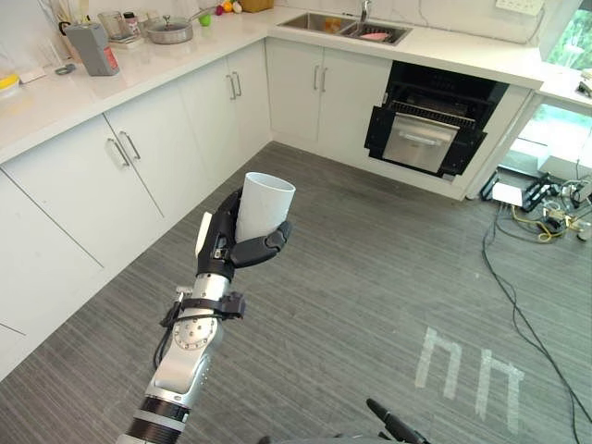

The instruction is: Walk over to the sink, pick up the cup, carry it to the dishwasher, place the cup inside the dishwasher, then close the dishwasher door

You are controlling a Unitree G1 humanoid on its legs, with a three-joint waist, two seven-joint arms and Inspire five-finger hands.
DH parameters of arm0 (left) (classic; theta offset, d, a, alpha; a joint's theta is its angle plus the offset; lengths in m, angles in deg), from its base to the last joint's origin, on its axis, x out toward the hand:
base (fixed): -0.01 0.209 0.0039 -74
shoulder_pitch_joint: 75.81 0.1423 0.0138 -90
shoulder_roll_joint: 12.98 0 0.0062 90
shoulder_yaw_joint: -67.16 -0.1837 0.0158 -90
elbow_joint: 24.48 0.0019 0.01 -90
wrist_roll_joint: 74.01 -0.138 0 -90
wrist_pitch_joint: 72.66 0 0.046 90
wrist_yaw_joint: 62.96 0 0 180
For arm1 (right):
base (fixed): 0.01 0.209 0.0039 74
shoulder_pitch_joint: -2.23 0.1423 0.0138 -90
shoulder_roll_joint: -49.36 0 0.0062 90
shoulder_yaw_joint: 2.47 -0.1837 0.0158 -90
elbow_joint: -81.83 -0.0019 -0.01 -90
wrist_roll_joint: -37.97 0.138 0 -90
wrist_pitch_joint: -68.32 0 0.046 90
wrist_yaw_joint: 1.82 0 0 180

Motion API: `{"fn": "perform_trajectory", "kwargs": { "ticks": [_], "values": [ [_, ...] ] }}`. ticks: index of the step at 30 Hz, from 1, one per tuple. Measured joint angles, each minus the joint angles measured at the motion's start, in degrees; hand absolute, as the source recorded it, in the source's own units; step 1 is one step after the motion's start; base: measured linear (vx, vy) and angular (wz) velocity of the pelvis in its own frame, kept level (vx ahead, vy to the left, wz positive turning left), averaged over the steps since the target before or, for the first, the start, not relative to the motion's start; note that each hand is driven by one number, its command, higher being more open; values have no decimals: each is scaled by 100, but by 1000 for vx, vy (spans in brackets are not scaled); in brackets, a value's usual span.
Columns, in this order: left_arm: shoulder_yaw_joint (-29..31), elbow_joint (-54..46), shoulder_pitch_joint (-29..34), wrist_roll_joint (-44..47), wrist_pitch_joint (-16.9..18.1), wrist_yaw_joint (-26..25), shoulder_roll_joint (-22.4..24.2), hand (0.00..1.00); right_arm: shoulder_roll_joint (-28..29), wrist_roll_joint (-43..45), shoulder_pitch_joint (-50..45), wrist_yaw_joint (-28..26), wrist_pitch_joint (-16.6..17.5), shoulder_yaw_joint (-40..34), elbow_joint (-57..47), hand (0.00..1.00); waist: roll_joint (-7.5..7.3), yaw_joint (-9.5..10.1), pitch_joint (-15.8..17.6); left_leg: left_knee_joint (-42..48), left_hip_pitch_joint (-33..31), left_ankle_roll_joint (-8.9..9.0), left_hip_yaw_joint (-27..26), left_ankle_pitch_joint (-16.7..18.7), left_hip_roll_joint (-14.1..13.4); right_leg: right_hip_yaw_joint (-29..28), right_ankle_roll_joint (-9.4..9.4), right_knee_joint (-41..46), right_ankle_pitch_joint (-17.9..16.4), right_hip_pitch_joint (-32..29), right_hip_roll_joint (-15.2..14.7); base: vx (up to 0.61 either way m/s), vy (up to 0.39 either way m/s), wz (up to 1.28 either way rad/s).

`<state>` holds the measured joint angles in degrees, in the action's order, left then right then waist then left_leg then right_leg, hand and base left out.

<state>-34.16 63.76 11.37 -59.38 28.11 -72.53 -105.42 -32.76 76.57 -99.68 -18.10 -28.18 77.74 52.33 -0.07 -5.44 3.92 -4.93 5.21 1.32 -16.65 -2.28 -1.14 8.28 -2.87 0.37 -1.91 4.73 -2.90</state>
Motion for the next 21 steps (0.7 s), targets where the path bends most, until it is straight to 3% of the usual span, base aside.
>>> {"fn": "perform_trajectory", "kwargs": {
  "ticks": [4,5,7,9,11,12,13,14,15,16,17,18,19,21],
  "values": [
    [53,0,29,18,0,0,74,0,26,0,-36,0,2,-5,1,100,-17,-1,-4,38,-12,18,-7,14,-8,-1,4,-104,50,40,8,0,0,0],
    [161,0,90,157,0,-3,202,0,47,-1,-42,0,4,-2,9,100,-58,-3,20,241,-76,134,3,110,-20,25,19,-217,102,129,-7,-2,-15,6],
    [260,-1,207,313,-3,-4,314,0,65,-2,-66,-1,5,0,47,100,-88,-6,50,660,-160,138,-23,345,-99,117,27,-260,97,254,-6,-8,-30,0],
    [458,-7,367,567,-6,-4,595,0,53,-2,-122,-1,59,-16,102,100,-65,79,50,1365,-388,98,-148,739,-316,507,175,17,-127,205,-36,-31,-53,-16],
    [586,-7,397,835,-52,5,851,0,68,7,-163,22,85,-113,113,100,-76,70,54,1837,-602,50,-518,914,-482,745,141,811,-480,-111,-155,-51,-9,13],
    [583,-8,405,1017,-125,49,950,0,72,19,-209,113,80,-115,150,100,-156,77,52,1961,-623,-78,-742,999,-447,729,99,1604,-899,-467,-356,-58,41,32],
    [512,1,411,1162,-262,89,1020,0,94,74,-239,265,89,-145,234,100,-245,93,69,1917,-505,-158,-814,1081,-233,814,-6,2148,-1262,-541,-664,-36,46,42],
    [406,1,412,1193,-325,97,1050,0,94,98,-302,309,90,-222,274,100,-296,62,81,1860,-383,-181,-909,1094,-131,899,-95,2373,-1407,-537,-848,65,32,65],
    [200,-6,405,1244,-372,119,1135,0,42,247,-390,349,102,-436,319,100,-311,22,97,1684,-189,-201,-1083,1105,14,1058,-210,3295,-1542,-754,-1256,46,79,52],
    [76,-3,444,1242,-418,75,1180,0,19,310,-387,339,154,-616,279,100,-313,50,113,1465,-43,-264,-1077,1105,225,953,-43,4381,-1292,-1230,-1626,54,104,37],
    [27,-2,447,1239,-476,42,1169,0,34,314,-389,328,212,-637,247,100,-292,34,103,1357,70,-307,-1053,1080,276,807,-22,4724,-1068,-1377,-1700,30,152,28],
    [-46,-2,444,1238,-524,-46,1156,0,84,312,-389,307,309,-620,158,100,-280,-43,99,1193,290,-388,-908,1030,304,543,45,5274,-513,-1574,-1705,98,129,46],
    [-55,-1,439,1238,-528,-64,1183,0,137,312,-395,323,412,-568,67,100,-233,-95,130,1123,451,-412,-739,1025,253,379,25,5670,-240,-1775,-1592,120,104,50],
    [-98,-4,339,1237,-526,-87,1150,0,266,316,-467,382,559,-389,-248,100,-176,-132,144,1116,538,-412,-505,1056,88,348,3,5225,-689,-1951,-1242,152,21,64]
  ]
}}
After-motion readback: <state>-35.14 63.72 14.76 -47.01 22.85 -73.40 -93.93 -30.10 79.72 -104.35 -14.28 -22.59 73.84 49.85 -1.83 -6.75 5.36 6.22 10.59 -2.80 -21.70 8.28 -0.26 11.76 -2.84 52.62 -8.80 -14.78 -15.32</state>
